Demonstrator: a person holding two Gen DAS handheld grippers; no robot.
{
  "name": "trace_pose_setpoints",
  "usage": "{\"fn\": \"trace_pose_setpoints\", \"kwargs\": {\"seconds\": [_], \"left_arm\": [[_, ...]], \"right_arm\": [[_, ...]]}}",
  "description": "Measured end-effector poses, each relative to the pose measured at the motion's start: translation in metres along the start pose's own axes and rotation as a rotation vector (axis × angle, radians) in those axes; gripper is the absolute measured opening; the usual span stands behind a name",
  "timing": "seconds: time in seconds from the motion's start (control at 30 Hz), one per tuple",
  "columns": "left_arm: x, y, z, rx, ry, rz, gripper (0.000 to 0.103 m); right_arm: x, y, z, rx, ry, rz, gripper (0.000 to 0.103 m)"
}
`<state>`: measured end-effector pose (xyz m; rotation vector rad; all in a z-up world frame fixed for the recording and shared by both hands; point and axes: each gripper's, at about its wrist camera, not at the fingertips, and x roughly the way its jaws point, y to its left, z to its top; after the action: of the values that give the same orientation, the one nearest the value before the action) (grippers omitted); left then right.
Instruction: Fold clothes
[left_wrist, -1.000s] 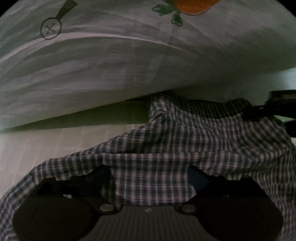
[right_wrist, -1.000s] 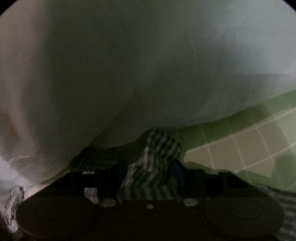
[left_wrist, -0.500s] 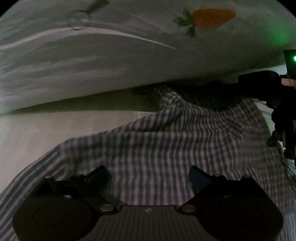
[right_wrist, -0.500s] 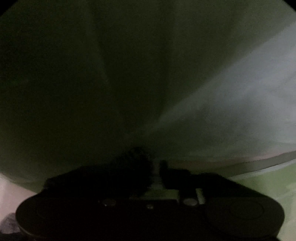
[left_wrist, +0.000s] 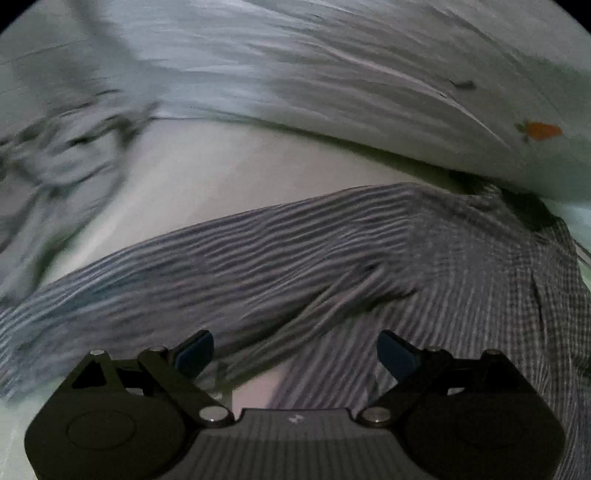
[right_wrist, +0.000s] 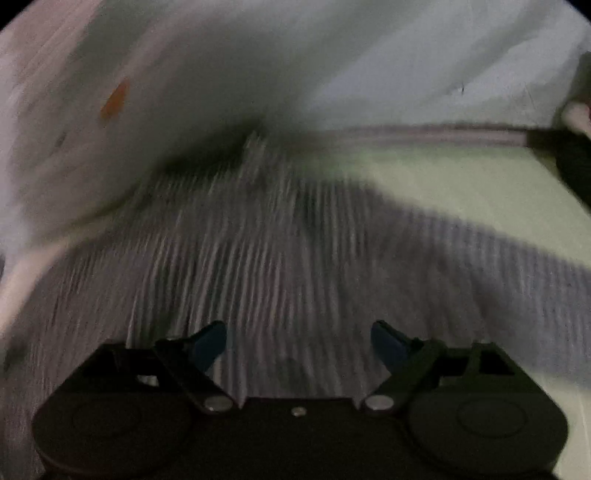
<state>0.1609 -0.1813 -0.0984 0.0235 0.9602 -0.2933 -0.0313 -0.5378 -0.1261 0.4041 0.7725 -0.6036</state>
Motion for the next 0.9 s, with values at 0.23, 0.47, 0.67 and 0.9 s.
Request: {"fn": "trace_pose_setpoints", "kwargs": {"seconds": [0.23,0.47,0.67,0.9], "left_arm": [[-0.032,-0.007,-0.049,0.116,0.018,0.006,0.093],[-0.038,-0.004,-0.085,0.145,0.082,0.015,0.081],[-0.042,0.002,-0.106,0.138,0.106,0.029,0.08],[-0.053,0.025,-0.118,0.045,0.115,0.038,0.08]], "right_arm": [[-0.048,-0.004,-0.068,-0.06,-0.005,-0.149,0.081],[-0.085,-0.057,-0.106,0.099,0.039,-0.256,0.07],[-0.102,-0.073,-0.123,0.169,0.05,-0.238,0.059],[-0.109,-0.075,-0.132,0.168,0.06,-0.232,0.049]]}}
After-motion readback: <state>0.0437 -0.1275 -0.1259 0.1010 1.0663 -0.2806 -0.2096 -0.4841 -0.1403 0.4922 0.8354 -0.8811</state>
